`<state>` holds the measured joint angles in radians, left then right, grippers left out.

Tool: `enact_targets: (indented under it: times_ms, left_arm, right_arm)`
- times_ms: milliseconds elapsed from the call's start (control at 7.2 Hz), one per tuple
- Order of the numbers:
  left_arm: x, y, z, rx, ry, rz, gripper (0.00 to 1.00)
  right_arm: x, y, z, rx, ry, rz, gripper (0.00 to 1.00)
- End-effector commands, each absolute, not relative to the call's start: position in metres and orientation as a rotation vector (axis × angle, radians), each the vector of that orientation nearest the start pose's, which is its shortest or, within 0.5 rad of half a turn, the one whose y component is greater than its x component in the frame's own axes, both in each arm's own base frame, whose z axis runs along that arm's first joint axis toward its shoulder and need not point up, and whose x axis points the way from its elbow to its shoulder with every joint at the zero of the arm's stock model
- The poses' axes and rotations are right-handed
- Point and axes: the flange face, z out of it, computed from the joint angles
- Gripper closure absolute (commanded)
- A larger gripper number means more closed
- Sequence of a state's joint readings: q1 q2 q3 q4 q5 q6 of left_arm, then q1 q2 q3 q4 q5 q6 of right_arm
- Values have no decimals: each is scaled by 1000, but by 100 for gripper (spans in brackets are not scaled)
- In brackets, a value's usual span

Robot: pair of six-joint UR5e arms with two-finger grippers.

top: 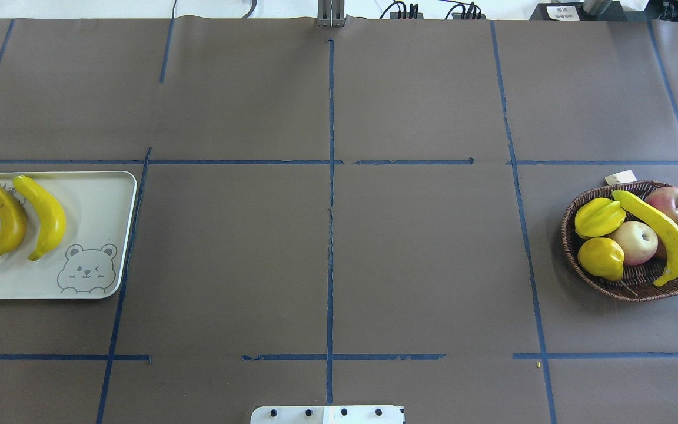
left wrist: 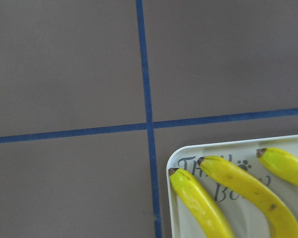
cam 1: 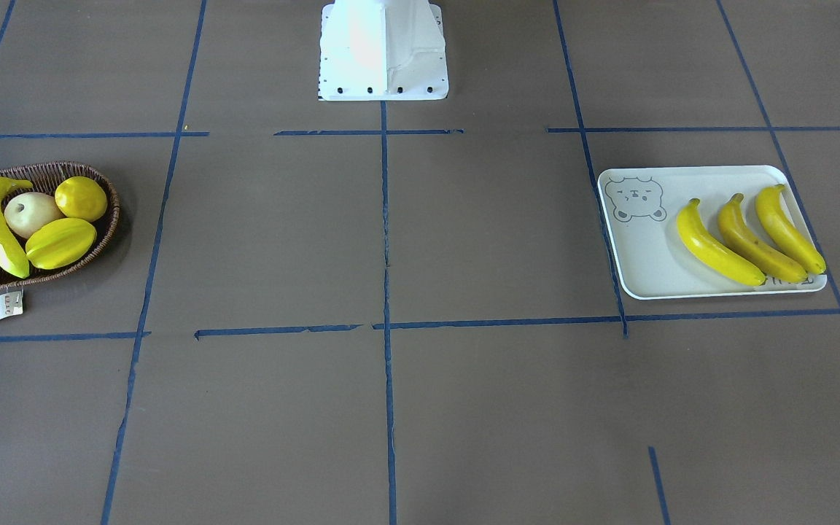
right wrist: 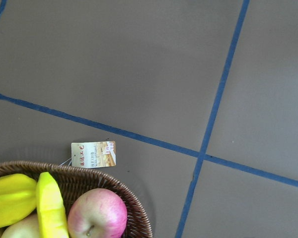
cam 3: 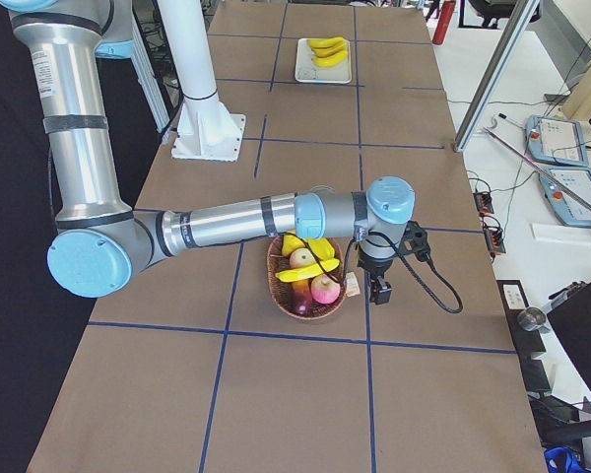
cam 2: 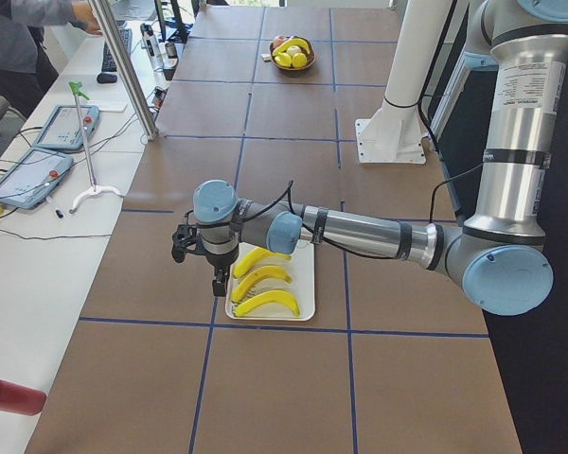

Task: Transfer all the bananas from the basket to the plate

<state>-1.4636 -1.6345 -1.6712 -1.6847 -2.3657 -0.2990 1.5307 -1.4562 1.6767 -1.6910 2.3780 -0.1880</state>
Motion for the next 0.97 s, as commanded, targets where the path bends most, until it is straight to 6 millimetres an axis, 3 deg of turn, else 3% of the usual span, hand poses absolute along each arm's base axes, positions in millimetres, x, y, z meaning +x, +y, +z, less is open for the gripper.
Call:
enact_targets:
  times_ms: [0, 139, 417, 833]
  left_arm:
    - [13, -538, 546, 98, 846, -67, 0]
    - [15, -539, 544, 98, 848, -62, 0]
    - [15, -540, 544, 100, 848, -63, 0]
    - [15, -539, 545, 100, 851, -61, 0]
  right_arm:
    - [7, -487, 554, 165, -888, -221, 3]
    - [-26, -456, 564, 194, -917, -165, 3]
    - [-58, -400, 608, 241, -976, -97, 5]
    - [-119, -389, 619, 195, -966, -129, 16]
